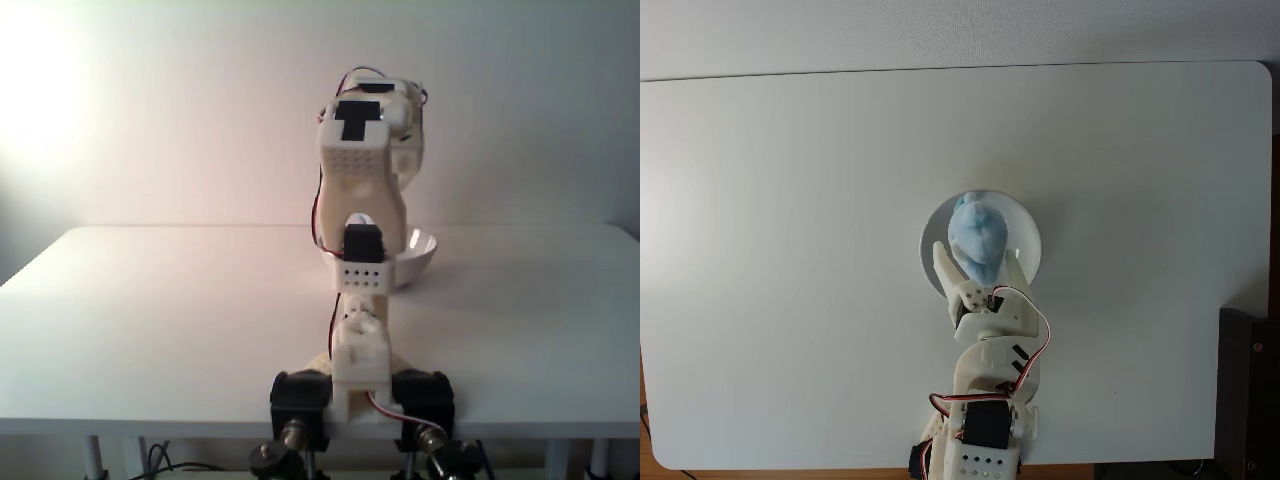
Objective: Grasp a skyblue doll and put it into the bowl.
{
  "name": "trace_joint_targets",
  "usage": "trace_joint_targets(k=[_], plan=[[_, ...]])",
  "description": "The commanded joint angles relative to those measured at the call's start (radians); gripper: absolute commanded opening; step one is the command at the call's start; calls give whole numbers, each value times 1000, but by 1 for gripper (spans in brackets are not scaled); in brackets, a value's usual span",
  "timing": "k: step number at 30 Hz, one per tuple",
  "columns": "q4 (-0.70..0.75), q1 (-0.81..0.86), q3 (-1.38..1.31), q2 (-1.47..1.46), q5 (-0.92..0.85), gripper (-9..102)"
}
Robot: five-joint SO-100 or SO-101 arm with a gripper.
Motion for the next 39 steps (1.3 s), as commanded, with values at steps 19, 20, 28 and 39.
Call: trace_joint_targets(k=[19,20,28,39], plan=[[-11,-2,-23,29,6,51],[-11,-6,-25,31,6,46],[-11,-140,-109,169,-6,21],[6,-275,-86,494,-8,19]])
